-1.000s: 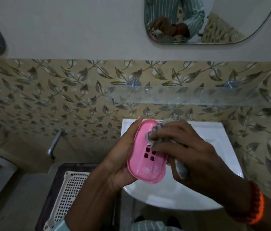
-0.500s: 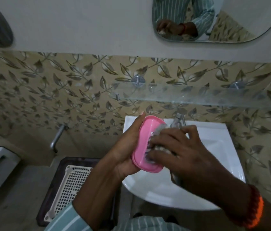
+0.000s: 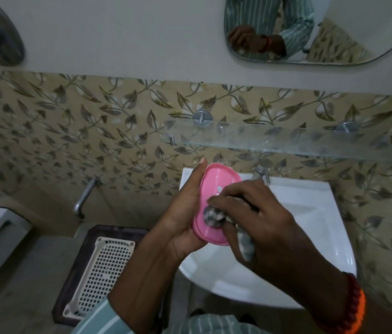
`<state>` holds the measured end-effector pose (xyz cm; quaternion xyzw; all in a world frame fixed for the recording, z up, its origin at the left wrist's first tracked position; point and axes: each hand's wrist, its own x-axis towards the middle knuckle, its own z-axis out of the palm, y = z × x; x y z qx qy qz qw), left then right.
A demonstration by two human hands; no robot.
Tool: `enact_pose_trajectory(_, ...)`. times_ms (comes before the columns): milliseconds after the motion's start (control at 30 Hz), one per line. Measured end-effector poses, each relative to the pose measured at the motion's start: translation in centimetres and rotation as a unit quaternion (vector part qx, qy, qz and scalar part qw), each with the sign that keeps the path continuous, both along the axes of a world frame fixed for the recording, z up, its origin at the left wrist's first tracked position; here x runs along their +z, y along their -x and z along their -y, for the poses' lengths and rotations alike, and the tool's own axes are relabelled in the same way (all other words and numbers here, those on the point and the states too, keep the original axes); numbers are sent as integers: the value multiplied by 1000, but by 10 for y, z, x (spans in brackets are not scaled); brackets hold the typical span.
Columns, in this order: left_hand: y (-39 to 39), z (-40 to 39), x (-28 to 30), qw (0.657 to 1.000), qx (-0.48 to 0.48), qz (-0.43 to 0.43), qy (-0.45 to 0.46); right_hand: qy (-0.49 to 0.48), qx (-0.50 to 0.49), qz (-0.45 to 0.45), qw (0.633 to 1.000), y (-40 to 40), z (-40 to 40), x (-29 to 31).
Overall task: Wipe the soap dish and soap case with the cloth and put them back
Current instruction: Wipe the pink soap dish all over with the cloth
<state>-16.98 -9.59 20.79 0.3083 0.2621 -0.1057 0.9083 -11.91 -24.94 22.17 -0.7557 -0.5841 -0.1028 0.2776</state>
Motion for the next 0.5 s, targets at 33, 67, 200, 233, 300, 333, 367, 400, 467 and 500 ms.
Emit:
enact_pose_trajectory(33,0,-3,-1,1000,10,-8,3,12,28,-28,999,4,1,-1)
enact_pose_trajectory(67,0,-6,-2,1000,20,-15,1,28,58,-61,996,7,4,-2)
enact_pose_trajectory(200,0,-7,1,999,8,-19,-24,85,116,-47,988,3,11,0)
enact_pose_trajectory(233,0,-6,0,999,6,-19,-28,99,123,-12,987,-3,11,2)
enact_pose_trajectory(300,-1,-6,0,999,4,-14,-32,122,105,51,986,-16,8,7)
enact_pose_trajectory(333,-1,-6,0,1000,-1,-7,-24,125,84,71,986,-22,7,9)
enact_pose_trajectory(367,-1,-8,1,1000,-8,0,-17,121,62,78,988,-25,7,11)
enact_pose_trajectory(400,-1,-9,2,1000,-13,1,-18,115,54,75,989,-23,7,12)
enact_pose_trajectory(467,-2,-11,3,1000,-16,-3,-26,114,86,66,988,-10,7,7)
enact_pose_trajectory(500,-2,-11,2,999,-20,-6,-31,115,107,69,985,-3,7,4)
